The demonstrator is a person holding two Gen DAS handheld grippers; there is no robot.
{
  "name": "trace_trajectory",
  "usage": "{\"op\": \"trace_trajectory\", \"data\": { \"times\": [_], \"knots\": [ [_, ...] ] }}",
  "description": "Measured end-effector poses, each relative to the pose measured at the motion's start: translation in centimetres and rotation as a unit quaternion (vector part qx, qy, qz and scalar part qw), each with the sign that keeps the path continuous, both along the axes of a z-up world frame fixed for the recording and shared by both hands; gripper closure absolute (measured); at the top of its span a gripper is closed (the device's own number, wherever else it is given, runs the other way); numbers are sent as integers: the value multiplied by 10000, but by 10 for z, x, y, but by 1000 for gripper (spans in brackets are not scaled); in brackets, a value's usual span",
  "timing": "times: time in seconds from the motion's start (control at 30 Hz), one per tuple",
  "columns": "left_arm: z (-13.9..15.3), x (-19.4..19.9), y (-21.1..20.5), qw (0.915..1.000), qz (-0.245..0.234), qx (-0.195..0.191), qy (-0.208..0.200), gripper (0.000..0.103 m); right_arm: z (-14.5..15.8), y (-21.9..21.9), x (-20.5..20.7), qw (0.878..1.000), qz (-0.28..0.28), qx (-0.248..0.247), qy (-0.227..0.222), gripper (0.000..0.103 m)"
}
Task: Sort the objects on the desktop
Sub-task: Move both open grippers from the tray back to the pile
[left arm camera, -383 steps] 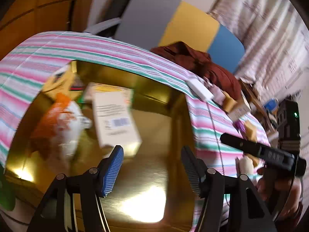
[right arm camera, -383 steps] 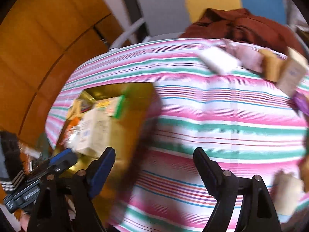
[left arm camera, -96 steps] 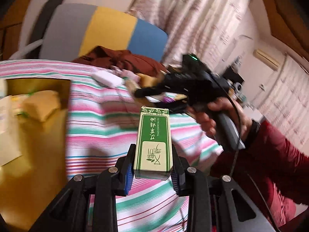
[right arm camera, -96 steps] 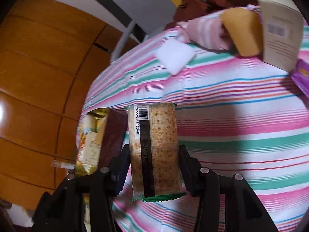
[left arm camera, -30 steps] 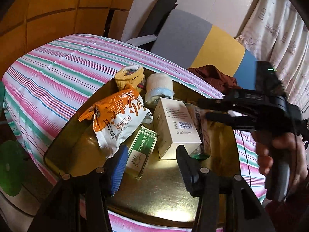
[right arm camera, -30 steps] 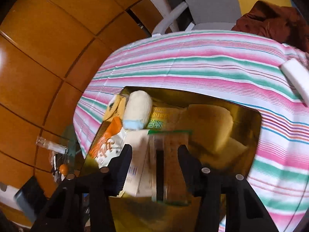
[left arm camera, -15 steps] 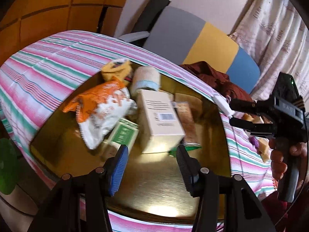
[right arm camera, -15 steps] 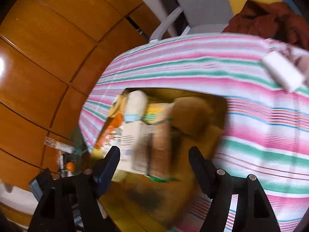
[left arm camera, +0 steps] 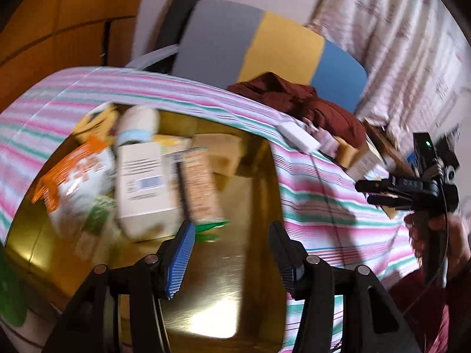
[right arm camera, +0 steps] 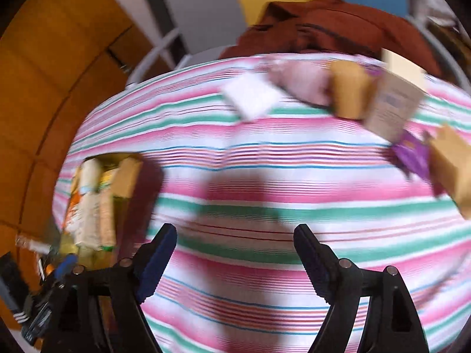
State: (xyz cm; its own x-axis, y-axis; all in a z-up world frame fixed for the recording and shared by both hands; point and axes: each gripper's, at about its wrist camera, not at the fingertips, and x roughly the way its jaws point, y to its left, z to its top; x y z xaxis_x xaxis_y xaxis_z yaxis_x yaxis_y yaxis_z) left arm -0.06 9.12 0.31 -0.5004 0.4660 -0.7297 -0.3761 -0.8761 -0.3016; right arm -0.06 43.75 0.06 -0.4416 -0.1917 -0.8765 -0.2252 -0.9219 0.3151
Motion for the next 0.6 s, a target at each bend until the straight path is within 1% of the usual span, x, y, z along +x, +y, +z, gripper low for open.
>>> {"op": "trace_trajectory", "data": {
  "times": [0.1,0.2,0.3,0.37,0.43,0.53,0.6],
  "knots": [
    [3,4,30,9991,-403,-131,43,50,-1,35,9,9990,-352,230,-119,21],
    [2,10,57,9964,-775,-313,140,50,6,80,21,9940,-930,575,-47,20],
    [1,17,76,9941,-1017,-361,140,50,11,129,34,9841,-1566,835,28,18],
    [-1,20,86,9924,-1167,-360,121,50,14,158,40,9771,-1877,1002,69,17],
    [-3,22,95,9914,-1248,-387,92,50,15,188,44,9691,-2170,1162,166,13],
    [-8,25,104,9901,-1343,-408,12,50,9,224,44,9590,-2549,1203,305,11],
    [-11,27,109,9894,-1391,-427,-12,50,-2,243,40,9563,-2721,1018,315,10]
  ]
}}
